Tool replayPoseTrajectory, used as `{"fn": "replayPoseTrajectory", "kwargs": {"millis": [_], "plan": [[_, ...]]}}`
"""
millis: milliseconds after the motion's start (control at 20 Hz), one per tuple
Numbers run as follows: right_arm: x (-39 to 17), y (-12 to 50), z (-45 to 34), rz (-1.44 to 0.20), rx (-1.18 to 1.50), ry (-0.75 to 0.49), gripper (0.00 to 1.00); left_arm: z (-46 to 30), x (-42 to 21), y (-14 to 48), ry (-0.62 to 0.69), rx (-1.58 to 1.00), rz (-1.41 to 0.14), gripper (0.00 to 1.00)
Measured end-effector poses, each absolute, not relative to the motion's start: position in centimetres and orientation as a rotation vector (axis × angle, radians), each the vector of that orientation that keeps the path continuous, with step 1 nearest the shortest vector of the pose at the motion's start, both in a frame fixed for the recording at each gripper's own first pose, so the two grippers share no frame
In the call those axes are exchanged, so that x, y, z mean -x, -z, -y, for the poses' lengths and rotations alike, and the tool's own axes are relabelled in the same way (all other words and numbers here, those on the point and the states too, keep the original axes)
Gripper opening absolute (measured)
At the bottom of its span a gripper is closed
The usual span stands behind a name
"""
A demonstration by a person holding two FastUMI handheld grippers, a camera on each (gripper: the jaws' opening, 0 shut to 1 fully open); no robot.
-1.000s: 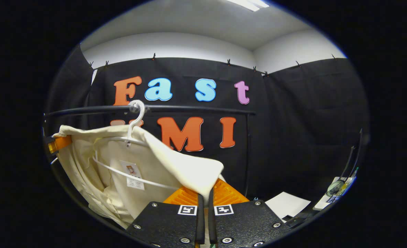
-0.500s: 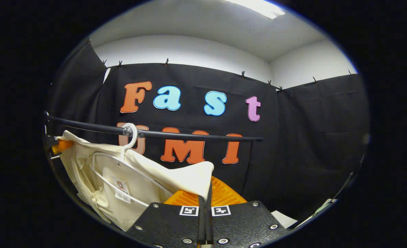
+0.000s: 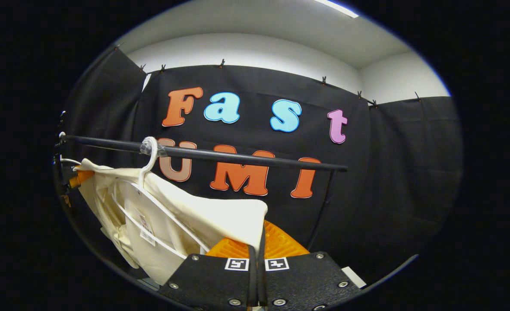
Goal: Grasp the clothes on the hanger with both hands and then place them into the laundry hamper below.
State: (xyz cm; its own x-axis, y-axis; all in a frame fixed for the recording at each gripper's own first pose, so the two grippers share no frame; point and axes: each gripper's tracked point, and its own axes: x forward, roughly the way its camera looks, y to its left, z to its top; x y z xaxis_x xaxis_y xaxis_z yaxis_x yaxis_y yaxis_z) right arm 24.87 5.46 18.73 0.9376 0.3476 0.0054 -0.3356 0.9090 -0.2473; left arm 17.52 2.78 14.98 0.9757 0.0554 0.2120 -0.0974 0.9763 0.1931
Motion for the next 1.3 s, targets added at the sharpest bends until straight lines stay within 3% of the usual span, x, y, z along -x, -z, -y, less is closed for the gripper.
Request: {"fn": "replayPoseTrajectory", "kwargs": {"millis": [350,700,1300], "plan": [[-28.1,-20.8,-5.8,0.064,0.411,-0.48,0.0,-2.1,-16.6,-15.7,-0.147,-0.18,0.229,0.14],[-28.7,-23.3,-2.4,0.1,0.569,-0.518,0.0,1.9,-15.4,-16.0,-0.167,-0.252,0.238,0.13],[-32.1,-14.8,-4.8,-0.014,0.29,-0.778,0.0,0.0,-15.1,-13.6,-0.272,-0.1,0.177,0.13]]}}
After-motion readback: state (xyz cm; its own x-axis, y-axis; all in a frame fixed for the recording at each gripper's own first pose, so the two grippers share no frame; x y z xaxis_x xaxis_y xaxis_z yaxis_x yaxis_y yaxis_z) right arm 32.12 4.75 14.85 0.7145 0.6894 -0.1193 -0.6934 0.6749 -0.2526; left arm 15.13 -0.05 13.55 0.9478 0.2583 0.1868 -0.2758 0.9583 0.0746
